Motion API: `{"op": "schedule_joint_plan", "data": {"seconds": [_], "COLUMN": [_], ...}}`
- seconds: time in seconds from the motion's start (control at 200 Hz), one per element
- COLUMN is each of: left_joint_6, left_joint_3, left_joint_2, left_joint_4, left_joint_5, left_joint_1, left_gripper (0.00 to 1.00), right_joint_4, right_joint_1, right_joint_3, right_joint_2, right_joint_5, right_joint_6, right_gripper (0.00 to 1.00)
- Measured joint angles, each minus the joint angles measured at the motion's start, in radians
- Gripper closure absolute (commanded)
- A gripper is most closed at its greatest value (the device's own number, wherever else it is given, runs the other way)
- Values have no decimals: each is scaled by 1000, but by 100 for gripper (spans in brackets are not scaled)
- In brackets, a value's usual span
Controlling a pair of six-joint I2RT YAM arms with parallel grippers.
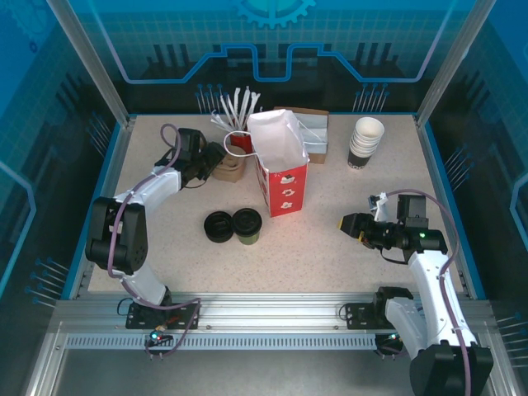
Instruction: Pack the takeout coffee
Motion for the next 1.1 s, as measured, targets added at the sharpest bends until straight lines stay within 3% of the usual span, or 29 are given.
{"op": "schedule_joint_plan", "data": {"seconds": [1.101], "left_joint_6": [-113], "left_joint_3": [-75], "left_joint_2": [0], "left_joint_4": [118], "left_joint_5": [18], "left_joint_1": [15], "left_gripper": [63], "right_joint_4": [0], "right_joint_1": [-7], "right_joint_3": [0], "right_joint_2": [0], "right_joint_5": [-4], "right_joint_6": [0], "right_gripper": [45]}}
